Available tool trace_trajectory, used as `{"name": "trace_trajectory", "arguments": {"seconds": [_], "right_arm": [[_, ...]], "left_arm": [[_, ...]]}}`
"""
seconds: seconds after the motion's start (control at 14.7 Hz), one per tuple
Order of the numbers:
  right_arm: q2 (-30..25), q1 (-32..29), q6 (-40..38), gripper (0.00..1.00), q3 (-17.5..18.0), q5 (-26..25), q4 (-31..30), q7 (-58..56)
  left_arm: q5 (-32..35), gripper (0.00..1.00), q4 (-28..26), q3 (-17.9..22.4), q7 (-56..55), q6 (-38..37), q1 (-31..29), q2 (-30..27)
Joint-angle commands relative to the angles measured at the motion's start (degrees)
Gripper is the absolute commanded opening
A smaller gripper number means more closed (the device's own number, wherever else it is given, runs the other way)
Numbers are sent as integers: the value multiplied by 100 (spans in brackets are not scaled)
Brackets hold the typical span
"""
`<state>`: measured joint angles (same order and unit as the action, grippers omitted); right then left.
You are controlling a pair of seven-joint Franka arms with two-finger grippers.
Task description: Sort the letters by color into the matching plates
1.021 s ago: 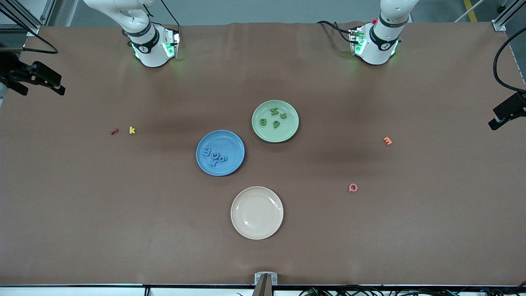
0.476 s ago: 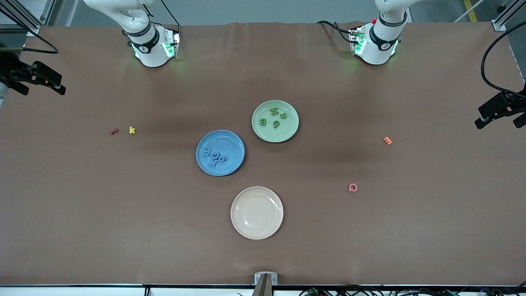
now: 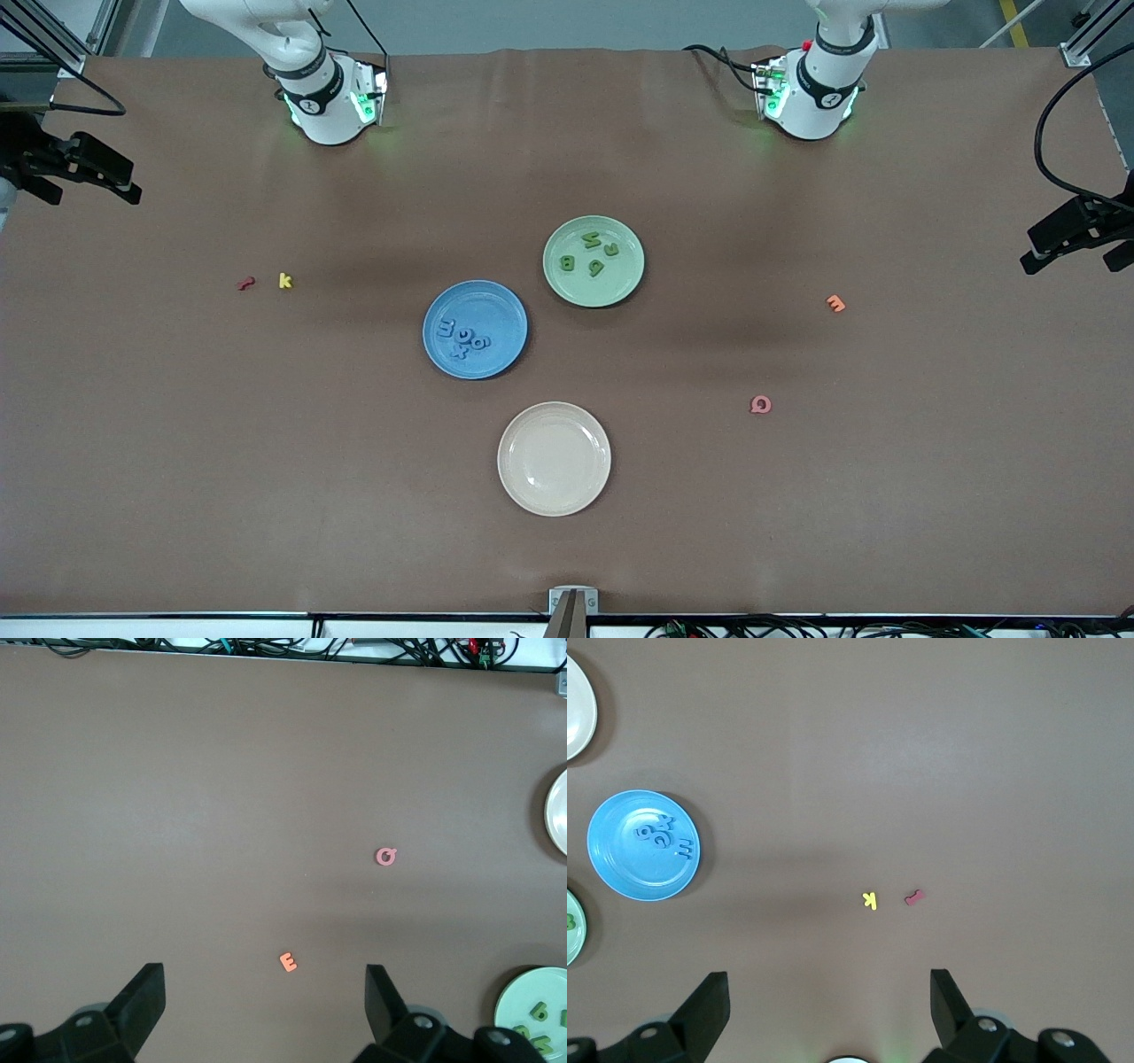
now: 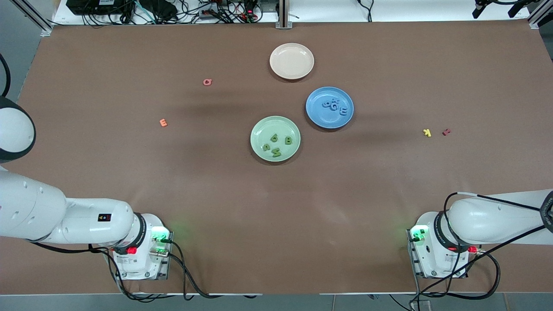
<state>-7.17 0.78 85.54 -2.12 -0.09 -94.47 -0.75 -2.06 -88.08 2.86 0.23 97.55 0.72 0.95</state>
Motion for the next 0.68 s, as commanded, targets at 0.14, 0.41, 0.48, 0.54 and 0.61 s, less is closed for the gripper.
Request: {"name": "trace_trajectory", "arguments": {"seconds": [0.14, 0.41, 0.48, 0.54, 0.61], "right_arm": [[-92, 28, -47, 100, -43, 70, -1, 13], [-39, 45, -38, 100, -43, 70, 139, -31], [-39, 37, -38, 100, -43, 61, 148, -31], [-30, 28, -38, 100, -43, 61, 148, -31], [-39, 28, -38, 100, -43, 61, 148, -39]], "left_arm": [[74, 99, 107, 57, 38, -157, 25, -25], [30, 100, 107, 31, 12, -157, 25, -33], [30, 100, 98, 31, 12, -157, 25, -33], [30, 100, 98, 31, 21, -166, 34, -33], [30, 100, 98, 31, 29, -166, 34, -33]]}}
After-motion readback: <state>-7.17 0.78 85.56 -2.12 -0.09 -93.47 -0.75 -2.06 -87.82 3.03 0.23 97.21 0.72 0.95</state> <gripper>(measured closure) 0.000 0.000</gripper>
